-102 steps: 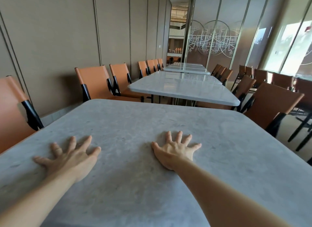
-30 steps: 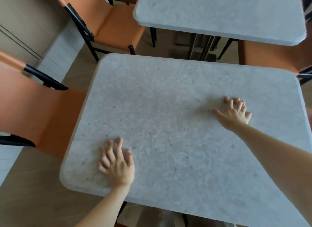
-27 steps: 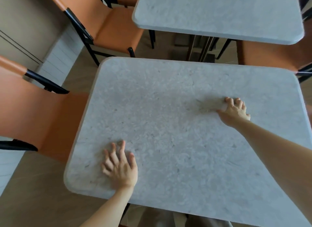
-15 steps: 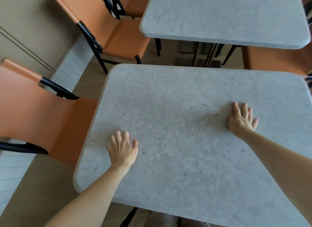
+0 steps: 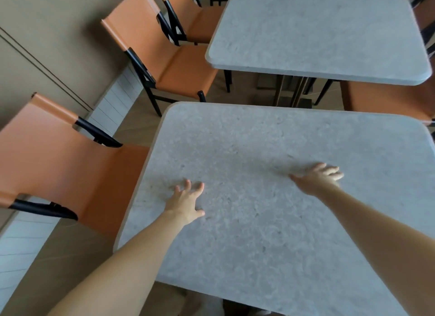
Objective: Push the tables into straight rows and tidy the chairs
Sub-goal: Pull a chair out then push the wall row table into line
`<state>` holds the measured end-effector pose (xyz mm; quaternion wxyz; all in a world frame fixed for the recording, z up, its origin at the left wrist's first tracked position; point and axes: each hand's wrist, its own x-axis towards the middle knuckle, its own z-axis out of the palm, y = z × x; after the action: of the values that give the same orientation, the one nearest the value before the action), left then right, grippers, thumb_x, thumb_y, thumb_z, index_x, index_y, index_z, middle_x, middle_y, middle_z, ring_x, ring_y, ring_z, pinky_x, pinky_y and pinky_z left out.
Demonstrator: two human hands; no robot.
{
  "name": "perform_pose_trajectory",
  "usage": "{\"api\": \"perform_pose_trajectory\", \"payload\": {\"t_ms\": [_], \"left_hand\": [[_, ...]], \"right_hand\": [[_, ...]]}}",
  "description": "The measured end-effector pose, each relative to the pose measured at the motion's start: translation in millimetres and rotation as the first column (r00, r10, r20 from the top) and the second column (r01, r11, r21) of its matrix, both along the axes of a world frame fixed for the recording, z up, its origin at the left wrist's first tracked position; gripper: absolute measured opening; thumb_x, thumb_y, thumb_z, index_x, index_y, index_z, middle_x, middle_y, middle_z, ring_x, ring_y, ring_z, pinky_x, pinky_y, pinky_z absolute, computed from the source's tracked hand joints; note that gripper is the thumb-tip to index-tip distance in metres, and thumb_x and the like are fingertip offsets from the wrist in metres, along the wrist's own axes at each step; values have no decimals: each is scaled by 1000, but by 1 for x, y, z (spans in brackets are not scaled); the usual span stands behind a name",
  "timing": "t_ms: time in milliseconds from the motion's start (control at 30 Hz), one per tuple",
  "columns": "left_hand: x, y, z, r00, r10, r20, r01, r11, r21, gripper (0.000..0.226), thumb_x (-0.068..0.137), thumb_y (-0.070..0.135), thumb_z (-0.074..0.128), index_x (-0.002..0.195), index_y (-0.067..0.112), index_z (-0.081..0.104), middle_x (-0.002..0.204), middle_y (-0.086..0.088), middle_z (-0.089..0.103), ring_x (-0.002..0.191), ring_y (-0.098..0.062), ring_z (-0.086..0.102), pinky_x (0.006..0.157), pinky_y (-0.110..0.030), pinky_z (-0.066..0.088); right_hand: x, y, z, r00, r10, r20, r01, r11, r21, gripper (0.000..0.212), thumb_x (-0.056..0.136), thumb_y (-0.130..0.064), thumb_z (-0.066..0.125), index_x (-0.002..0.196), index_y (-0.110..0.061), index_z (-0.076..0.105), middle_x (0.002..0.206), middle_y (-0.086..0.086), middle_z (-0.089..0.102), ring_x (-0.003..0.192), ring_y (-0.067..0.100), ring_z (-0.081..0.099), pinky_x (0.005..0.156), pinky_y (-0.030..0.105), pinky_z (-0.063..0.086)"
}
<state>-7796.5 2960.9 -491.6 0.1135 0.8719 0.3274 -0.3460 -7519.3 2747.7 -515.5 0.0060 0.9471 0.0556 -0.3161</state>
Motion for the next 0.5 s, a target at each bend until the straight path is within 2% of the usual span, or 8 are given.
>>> {"api": "perform_pose_trajectory", "payload": {"t_ms": [67, 133, 200, 300, 400, 433, 500], "left_hand": [[0, 1, -1, 1000, -19, -3, 19, 1000, 8, 85, 96, 52, 60, 161, 37, 7, 169, -9, 0, 152, -46, 12, 111, -53, 42], [0, 3, 1, 999, -52, 2, 52, 998, 35, 83, 96, 51, 59, 161, 36, 9, 169, -9, 4, 150, -46, 18, 110, -51, 43], [0, 5, 4, 997, -74, 7, 73, 996, 43, 80, 98, 49, 58, 161, 36, 11, 169, -10, 7, 148, -46, 23, 110, -51, 44], [-4, 3, 5, 994, -107, 3, 107, 993, 47, 79, 99, 46, 55, 162, 31, 8, 168, -15, 7, 148, -50, 19, 111, -53, 40], [-4, 4, 9, 973, -233, -10, 233, 969, 79, 81, 100, 45, 53, 162, 20, 6, 164, -29, 14, 147, -49, 25, 116, -56, 28], [-2, 8, 10, 959, -284, -8, 283, 955, 86, 81, 100, 44, 55, 161, 17, 10, 161, -31, 22, 146, -46, 30, 116, -56, 28], [0, 20, 13, 936, -347, 49, 342, 936, 86, 77, 96, 40, 63, 157, 13, 25, 147, -27, 46, 139, -40, 43, 110, -53, 39]], "right_hand": [[-45, 28, 5, 998, -46, 36, 44, 998, 39, 107, 92, -66, 52, 155, 5, 4, 162, 31, 2, 150, 51, 1, 112, 65, 26], [-85, 48, 4, 996, 20, 89, -30, 993, 114, 88, 97, -55, 51, 155, 1, 15, 163, 24, 6, 152, 45, 1, 111, 70, 25], [-114, 61, 0, 968, 183, 169, -215, 956, 198, 61, 100, -44, 49, 148, -10, 35, 161, 18, 14, 152, 35, 5, 112, 64, 26], [-144, 85, -1, 913, 302, 274, -385, 859, 337, 27, 99, -27, 48, 121, -17, 61, 149, 12, 36, 141, 30, 29, 108, 49, 35], [-164, 124, 2, 924, 276, 265, -356, 873, 332, 25, 100, -23, 44, 112, -15, 65, 128, 8, 46, 126, 29, 42, 98, 43, 41], [-168, 137, 1, 937, 241, 253, -312, 902, 297, 27, 100, -24, 43, 113, -15, 66, 125, 8, 45, 123, 29, 41, 99, 43, 41], [-173, 156, -1, 960, 159, 230, -213, 949, 233, 30, 100, -22, 41, 116, -14, 66, 125, 9, 41, 122, 30, 38, 102, 46, 39]]}}
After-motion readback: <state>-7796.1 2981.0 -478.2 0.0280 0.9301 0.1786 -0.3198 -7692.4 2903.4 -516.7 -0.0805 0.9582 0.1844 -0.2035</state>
